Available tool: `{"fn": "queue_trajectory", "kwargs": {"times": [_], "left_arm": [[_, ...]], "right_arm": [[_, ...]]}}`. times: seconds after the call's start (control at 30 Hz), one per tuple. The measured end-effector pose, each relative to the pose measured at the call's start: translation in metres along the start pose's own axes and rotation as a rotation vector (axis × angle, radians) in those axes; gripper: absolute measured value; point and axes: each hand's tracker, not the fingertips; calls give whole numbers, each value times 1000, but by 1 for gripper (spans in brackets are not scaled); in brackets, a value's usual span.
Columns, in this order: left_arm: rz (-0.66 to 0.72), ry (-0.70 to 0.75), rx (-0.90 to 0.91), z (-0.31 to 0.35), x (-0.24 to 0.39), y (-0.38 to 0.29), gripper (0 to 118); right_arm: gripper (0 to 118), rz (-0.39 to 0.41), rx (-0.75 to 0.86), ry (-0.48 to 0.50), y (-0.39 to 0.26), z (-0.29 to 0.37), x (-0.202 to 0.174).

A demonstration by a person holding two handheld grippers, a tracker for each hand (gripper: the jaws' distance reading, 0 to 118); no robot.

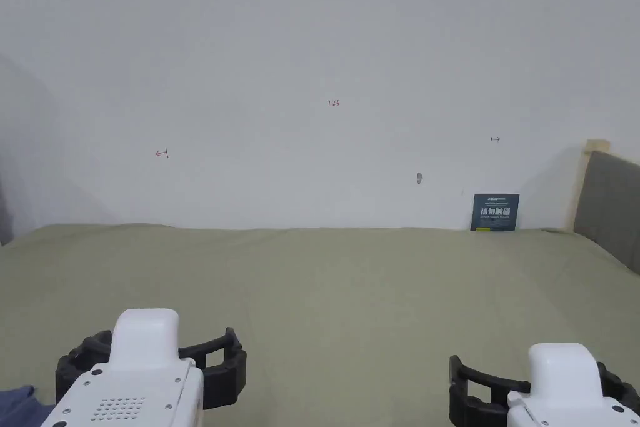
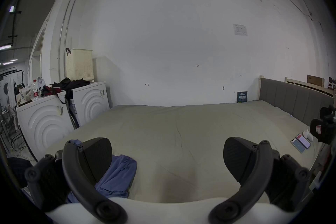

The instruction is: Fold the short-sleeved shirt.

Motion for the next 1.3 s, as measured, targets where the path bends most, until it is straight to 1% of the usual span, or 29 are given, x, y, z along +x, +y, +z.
{"fn": "queue_trajectory", "kwargs": {"times": [0.33,0.47,0.5,0.53,0.57,0.6,0.63,0.67,0.7,0.77,0.83,0.93,1.07,1.23,1.3], "left_arm": [[7,6,-13,-4,-3,-1,118],[10,-21,-25,-5,-4,-1,118],[10,-32,-26,-5,-4,-2,116],[8,-40,-26,-4,-4,-2,111],[4,-49,-24,-4,-3,-3,88],[-7,-39,-29,-4,-2,-3,43],[1,-31,-34,-7,-1,-5,0],[16,-15,2,-6,-2,-6,0],[11,-59,-39,-7,-4,-8,0],[17,-27,-35,-8,-4,-11,0],[15,-38,-40,-9,-5,-10,0],[17,-40,-42,-9,-5,-10,0],[8,-39,-40,-8,-6,-10,0],[23,1,-46,-5,-26,-12,0],[25,39,-54,-1,-41,-14,0]], "right_arm": [[118,-10,-23,-9,-4,-2,3],[118,-13,-44,-11,-5,-3,3],[116,-12,-47,-14,-5,-3,3],[105,-10,-48,-11,-5,-3,2],[64,-3,-45,-34,-6,-2,1],[15,6,-39,-82,-6,-3,0],[0,-25,-22,-93,-10,-2,1],[0,-6,-31,-73,-7,-1,4],[0,-15,-58,-51,-8,-2,7],[0,-7,-48,-65,-11,-2,9],[0,2,-42,-75,-12,-1,7],[0,-12,-52,-61,-11,-2,9],[0,2,-49,-59,-10,-3,4],[0,16,-47,-27,-5,-8,-12],[0,12,-50,9,-2,-12,-24]]}}
